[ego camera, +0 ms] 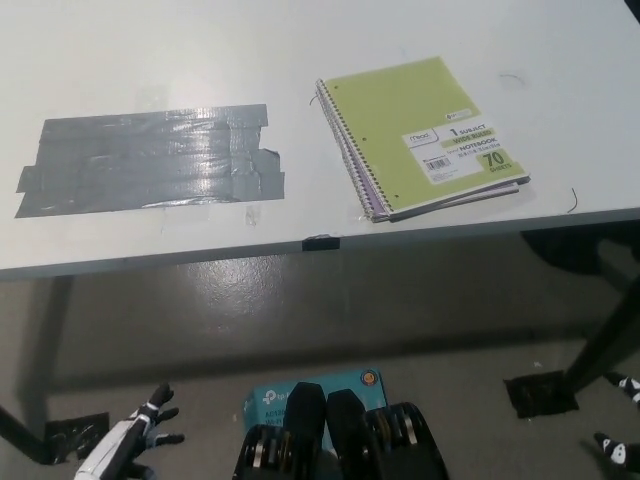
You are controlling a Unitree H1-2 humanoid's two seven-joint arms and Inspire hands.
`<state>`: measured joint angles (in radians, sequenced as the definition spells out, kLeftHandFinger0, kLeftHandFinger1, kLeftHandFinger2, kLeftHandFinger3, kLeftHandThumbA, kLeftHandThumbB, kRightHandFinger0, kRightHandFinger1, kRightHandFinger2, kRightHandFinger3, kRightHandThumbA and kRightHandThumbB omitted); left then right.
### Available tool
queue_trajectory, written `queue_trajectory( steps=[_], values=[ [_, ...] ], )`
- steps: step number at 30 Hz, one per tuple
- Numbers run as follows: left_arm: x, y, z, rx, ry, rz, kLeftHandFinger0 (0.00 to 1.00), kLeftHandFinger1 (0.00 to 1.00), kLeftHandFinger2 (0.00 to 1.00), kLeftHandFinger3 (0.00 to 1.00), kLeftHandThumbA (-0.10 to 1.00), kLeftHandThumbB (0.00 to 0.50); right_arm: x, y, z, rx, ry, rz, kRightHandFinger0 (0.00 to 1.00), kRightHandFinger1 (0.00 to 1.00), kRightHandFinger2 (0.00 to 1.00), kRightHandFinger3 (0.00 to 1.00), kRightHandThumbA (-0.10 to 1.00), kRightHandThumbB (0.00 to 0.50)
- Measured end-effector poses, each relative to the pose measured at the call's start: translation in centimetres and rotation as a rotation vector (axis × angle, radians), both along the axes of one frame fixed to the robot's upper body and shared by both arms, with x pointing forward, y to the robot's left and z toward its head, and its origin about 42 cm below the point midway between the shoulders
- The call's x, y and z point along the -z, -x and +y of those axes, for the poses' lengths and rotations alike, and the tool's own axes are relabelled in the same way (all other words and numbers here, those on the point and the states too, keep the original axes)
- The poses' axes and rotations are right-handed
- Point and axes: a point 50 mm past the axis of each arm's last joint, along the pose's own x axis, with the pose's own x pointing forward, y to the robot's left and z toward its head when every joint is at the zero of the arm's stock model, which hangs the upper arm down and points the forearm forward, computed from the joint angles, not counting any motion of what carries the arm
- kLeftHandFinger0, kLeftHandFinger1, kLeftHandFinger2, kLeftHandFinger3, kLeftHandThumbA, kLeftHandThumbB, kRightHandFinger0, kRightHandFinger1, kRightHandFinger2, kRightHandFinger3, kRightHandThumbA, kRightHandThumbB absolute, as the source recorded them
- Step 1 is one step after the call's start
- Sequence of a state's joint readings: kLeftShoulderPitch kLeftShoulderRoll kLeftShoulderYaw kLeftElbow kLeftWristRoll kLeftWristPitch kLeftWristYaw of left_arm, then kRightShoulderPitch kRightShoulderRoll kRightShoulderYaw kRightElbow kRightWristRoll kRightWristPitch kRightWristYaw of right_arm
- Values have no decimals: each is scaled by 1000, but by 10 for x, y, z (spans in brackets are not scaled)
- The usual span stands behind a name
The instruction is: The robot uses its right hand to align two notebooks stacked together until they are fully overlapped
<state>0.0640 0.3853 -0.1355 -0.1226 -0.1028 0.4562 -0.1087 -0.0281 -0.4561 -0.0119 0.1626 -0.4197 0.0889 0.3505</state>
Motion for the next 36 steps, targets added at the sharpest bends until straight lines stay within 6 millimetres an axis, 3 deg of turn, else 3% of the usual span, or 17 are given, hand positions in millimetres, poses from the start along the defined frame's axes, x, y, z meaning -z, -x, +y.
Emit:
queue_trajectory(
  steps=[4,6,8,9,11,13,15,17,18,19,22,24,26,28,30,33,36],
  values=[
    [-1,0,0,-51,32,-18,807,897,1000,1000,1000,391,1,-1,3,38,-35,-60,1000,1000,1000,1000,721,176],
    [-2,0,2,-77,46,-25,869,962,1000,1000,1000,421,3,-1,5,55,-55,-78,1000,1000,1000,1000,916,233],
    [-3,1,5,-121,79,-37,854,1000,1000,1000,1000,408,4,-1,8,108,-121,-113,1000,1000,1000,1000,980,241],
    [-3,1,7,-143,97,-43,890,1000,1000,1000,1000,363,4,-1,9,131,-156,-129,1000,1000,1000,1000,1000,254],
    [-3,2,9,-183,133,-51,910,1000,1000,1000,1000,348,5,0,12,174,-219,-161,1000,1000,1000,1000,1000,254],
    [-2,4,8,-210,164,-52,958,1000,1000,1000,1000,317,5,0,12,205,-264,-183,1000,1000,1000,1000,1000,328],
    [1,8,7,-226,186,-46,921,1000,1000,1000,1000,332,5,2,11,233,-302,-198,1000,1000,1000,1000,1000,227],
    [4,12,6,-237,203,-39,911,1000,1000,1000,1000,336,5,3,8,256,-343,-209,1000,1000,1000,1000,1000,204],
    [5,14,6,-243,210,-35,930,1000,1000,1000,1000,337,5,3,7,264,-354,-211,1000,1000,1000,1000,1000,307],
    [6,16,6,-251,218,-31,958,1000,1000,1000,1000,326,5,4,5,274,-368,-215,1000,1000,1000,1000,1000,336],
    [8,20,10,-272,234,-27,948,1000,1000,1000,1000,317,4,5,2,296,-395,-226,1000,1000,1000,1000,1000,349],
    [7,20,11,-279,239,-31,945,1000,1000,1000,1000,317,4,6,1,316,-419,-236,1000,1000,1000,1000,1000,342],
    [7,20,11,-281,242,-32,959,1000,1000,1000,1000,340,5,6,3,331,-449,-240,1000,1000,1000,1000,1000,269],
    [7,20,10,-282,246,-32,945,1000,1000,1000,1000,335,6,6,4,346,-476,-238,1000,1000,1000,1000,1000,257],
    [7,20,9,-282,249,-33,936,1000,1000,1000,1000,312,6,6,4,354,-491,-235,1000,1000,1000,1000,1000,293],
    [7,20,9,-283,253,-33,889,1000,1000,1000,1000,334,7,7,4,364,-507,-231,1000,1000,1000,1000,1000,252],
    [7,22,10,-291,267,-34,962,1000,1000,1000,1000,321,7,8,4,377,-527,-225,1000,1000,1000,1000,1000,292]
  ],
)
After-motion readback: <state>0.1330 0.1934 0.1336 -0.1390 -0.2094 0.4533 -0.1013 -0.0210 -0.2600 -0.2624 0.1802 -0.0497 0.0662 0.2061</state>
